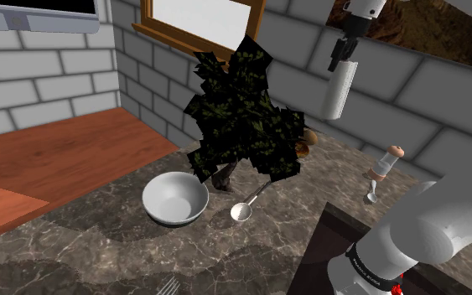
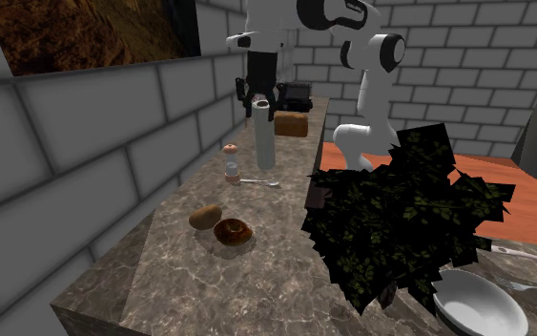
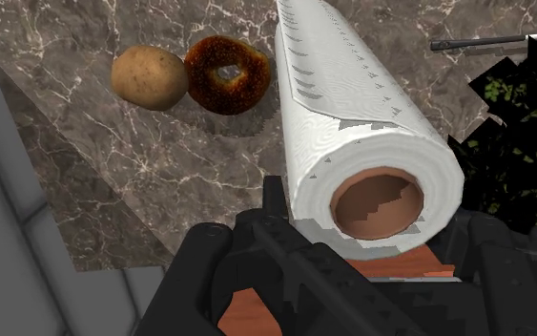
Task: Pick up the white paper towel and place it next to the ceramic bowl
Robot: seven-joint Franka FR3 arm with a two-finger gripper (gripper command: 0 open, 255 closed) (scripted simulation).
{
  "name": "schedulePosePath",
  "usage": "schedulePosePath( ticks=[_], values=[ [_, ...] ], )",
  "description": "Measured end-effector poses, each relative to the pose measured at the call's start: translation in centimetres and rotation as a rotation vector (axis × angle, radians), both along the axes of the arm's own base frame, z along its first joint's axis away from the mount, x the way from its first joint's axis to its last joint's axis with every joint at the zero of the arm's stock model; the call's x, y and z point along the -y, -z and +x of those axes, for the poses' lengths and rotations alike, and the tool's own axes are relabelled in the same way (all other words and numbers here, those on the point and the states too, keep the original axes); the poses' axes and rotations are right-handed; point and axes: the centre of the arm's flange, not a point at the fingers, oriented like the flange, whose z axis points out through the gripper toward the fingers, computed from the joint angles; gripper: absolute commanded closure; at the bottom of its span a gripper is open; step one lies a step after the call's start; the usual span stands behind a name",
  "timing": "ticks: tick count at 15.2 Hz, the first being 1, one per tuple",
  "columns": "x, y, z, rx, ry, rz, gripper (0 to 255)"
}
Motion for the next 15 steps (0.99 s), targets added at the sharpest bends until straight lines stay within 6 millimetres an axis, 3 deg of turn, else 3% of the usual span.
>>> schedulePosePath(
  ticks=[3, 6, 15],
  values=[
    [-0.1, -1.6, -0.1, 0.0, 0.0, 0.0, 255],
    [-2.5, -1.3, 0.8, 0.0, -0.001, 0.001, 255],
    [-13.2, 0.9, 4.0, 0.003, 0.001, -0.002, 255]
  ],
)
